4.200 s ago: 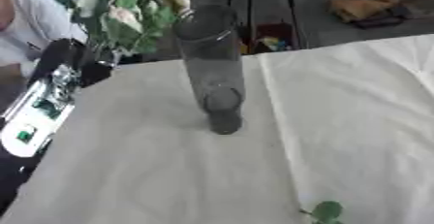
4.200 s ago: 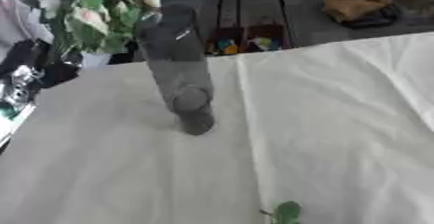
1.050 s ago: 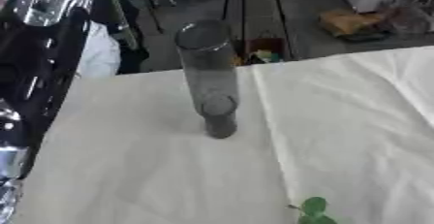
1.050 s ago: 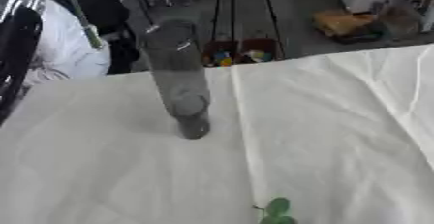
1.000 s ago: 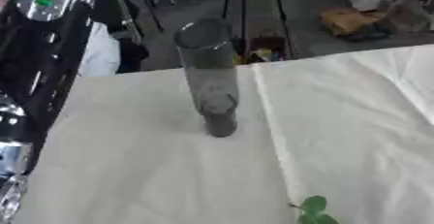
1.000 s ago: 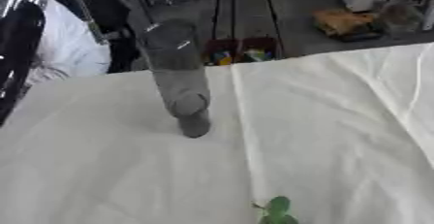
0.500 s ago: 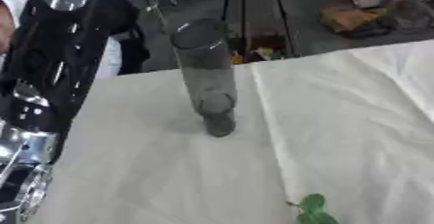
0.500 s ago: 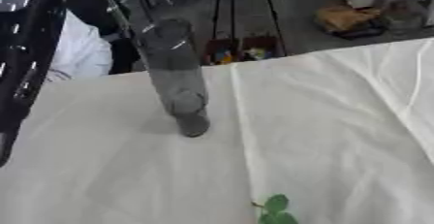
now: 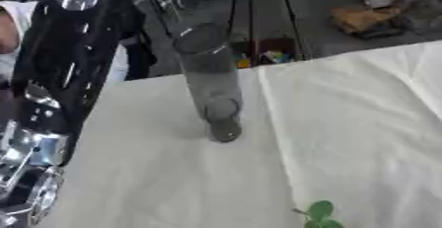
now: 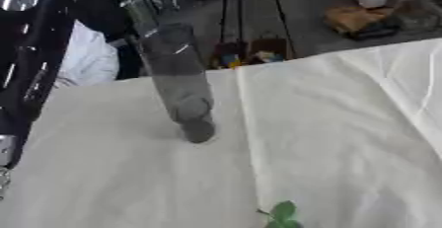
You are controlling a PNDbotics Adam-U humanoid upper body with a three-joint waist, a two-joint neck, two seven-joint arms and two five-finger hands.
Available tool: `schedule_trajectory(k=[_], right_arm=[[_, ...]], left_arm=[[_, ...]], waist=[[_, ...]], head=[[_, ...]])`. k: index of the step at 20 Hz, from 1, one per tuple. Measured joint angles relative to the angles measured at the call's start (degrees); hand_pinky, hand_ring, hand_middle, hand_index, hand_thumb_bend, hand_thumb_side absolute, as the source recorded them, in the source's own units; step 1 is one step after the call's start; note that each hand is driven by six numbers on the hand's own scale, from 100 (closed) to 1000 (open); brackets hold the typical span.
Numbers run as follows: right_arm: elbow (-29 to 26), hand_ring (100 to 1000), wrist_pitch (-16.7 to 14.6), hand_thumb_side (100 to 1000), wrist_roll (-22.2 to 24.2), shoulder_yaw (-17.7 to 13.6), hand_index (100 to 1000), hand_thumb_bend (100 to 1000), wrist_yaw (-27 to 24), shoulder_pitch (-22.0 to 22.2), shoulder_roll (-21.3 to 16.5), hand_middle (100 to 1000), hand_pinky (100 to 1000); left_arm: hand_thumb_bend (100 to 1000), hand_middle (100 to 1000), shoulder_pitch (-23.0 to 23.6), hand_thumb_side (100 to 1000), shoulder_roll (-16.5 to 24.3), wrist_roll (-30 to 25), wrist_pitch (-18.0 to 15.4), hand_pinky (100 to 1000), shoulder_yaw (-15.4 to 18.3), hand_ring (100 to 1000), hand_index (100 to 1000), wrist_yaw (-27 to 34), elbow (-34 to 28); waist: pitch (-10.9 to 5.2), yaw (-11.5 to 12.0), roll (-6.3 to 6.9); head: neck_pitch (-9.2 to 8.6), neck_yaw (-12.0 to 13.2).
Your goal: Arrange flowers into the vase.
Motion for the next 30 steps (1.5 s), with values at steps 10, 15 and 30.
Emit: schedule_trajectory(k=[10, 15, 30], right_arm=[[0.00, 645, -0.16, 983, 0.44, 0.03, 641, 100, -0.47, -0.56, -0.11, 505, 650], [0.00, 646, -0.22, 983, 0.83, 0.35, 643, 100, -0.74, -0.77, -0.11, 504, 651], [0.00, 648, -0.38, 986, 1.16, 0.36, 646, 100, -1.05, -1.33, -0.11, 502, 652]], left_arm=[[100, 100, 0.00, 511, -0.41, 0.90, -1.98, 100, 0.11, 100, 100, -0.10, -0.59], [100, 100, 0.10, 513, -0.52, 0.74, -4.55, 100, 0.11, 100, 100, -0.67, -0.75], [100, 100, 1.20, 520, -1.01, 0.98, -6.98, 100, 0.10, 100, 100, -1.61, -0.03]], waist=[[1.26, -1.17, 0.42], [2.03, -1.60, 0.65], [3.37, -2.30, 0.99]], head=[[-0.39, 0.60], [-1.31, 0.88], [-2.50, 1.16]])
